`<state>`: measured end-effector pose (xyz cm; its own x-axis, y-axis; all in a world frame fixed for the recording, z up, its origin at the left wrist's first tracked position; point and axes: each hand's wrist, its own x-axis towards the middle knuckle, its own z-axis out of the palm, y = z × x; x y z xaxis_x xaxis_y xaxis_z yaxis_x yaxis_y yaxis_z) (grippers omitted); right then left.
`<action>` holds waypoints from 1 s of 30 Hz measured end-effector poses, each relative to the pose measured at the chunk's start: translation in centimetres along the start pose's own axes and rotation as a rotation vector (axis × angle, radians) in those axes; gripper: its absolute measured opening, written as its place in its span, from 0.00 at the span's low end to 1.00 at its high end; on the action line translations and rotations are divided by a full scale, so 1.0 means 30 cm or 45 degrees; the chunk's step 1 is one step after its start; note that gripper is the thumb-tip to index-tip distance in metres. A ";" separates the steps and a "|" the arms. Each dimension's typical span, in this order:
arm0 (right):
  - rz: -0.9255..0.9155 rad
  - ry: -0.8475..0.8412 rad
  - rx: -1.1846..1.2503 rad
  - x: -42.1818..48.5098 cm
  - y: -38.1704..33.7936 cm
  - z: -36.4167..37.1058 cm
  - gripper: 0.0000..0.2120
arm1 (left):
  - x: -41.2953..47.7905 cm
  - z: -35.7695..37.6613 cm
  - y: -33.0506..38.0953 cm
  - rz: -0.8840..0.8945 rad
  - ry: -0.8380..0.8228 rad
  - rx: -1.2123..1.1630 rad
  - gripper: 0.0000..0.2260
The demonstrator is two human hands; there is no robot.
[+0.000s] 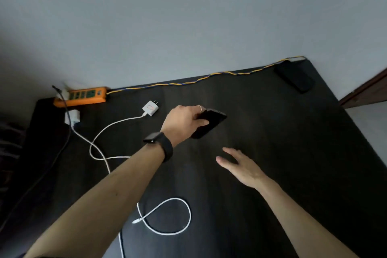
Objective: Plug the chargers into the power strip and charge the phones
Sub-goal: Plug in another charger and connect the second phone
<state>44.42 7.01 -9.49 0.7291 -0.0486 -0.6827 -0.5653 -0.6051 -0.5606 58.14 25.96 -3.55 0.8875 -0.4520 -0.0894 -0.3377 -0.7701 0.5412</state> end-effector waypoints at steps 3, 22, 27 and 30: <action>-0.069 -0.035 0.594 -0.194 -0.072 -0.019 0.30 | -0.180 -0.069 0.043 -0.348 0.102 -0.816 0.09; -0.079 -0.509 0.202 -0.681 -0.076 0.789 0.10 | -1.514 0.108 -0.223 -1.427 0.553 -0.961 0.14; -0.136 -0.432 -0.040 -0.618 -0.182 0.955 0.10 | -1.627 0.045 -0.409 -1.381 0.433 -0.399 0.20; -0.240 -0.386 -0.214 -0.601 -0.296 1.011 0.09 | -1.659 0.006 -0.530 -1.282 0.287 -0.139 0.23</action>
<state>24.59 37.35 -6.42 0.6531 0.2973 -0.6965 -0.3431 -0.7038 -0.6221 19.28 60.62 -7.86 0.7848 0.4816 -0.3900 0.6133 -0.6944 0.3765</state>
